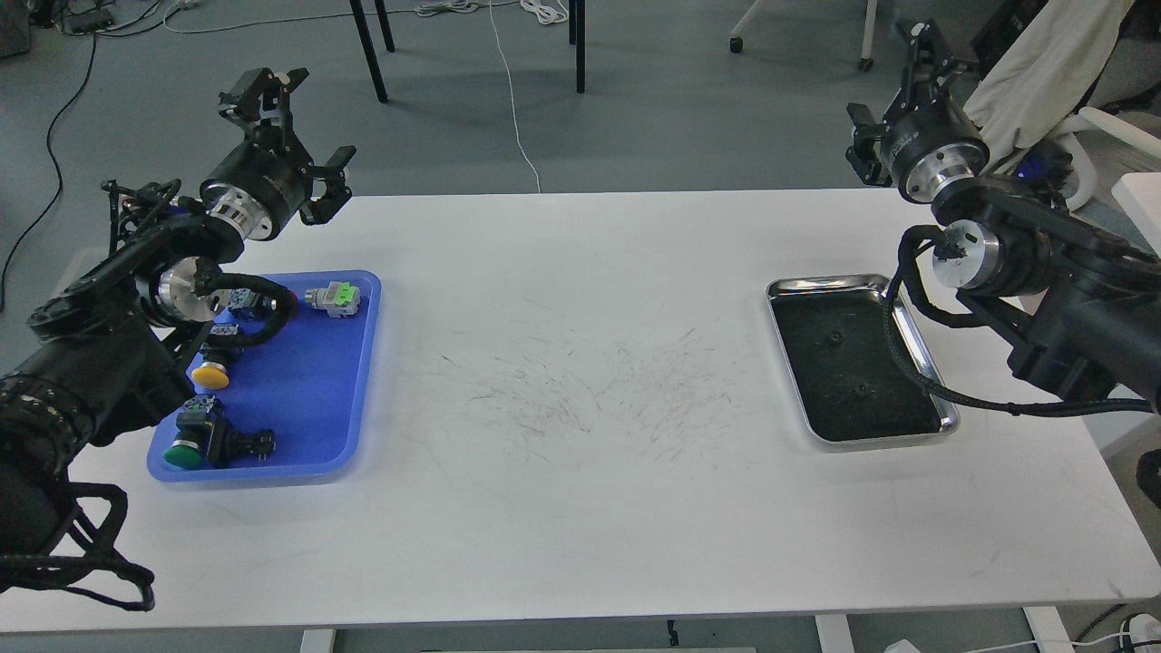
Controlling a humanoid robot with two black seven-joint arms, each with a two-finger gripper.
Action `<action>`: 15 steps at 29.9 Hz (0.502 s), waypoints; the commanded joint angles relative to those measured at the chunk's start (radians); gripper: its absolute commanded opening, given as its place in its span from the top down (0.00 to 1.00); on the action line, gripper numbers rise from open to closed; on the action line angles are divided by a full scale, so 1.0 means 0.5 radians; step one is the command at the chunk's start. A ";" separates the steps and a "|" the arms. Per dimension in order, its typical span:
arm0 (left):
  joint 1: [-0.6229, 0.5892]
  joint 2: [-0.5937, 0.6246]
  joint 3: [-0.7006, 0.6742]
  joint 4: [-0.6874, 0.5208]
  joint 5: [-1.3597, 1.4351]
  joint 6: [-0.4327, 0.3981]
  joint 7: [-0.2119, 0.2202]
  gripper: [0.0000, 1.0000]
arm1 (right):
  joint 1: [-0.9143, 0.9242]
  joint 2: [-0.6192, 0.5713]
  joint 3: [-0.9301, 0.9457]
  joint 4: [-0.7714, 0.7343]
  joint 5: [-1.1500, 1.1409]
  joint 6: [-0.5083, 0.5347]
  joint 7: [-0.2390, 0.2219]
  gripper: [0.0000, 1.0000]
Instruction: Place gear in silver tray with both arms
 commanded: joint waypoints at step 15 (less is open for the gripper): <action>0.046 0.024 -0.030 -0.007 -0.014 0.047 0.004 0.02 | -0.036 0.028 0.110 -0.017 -0.017 -0.002 0.000 0.01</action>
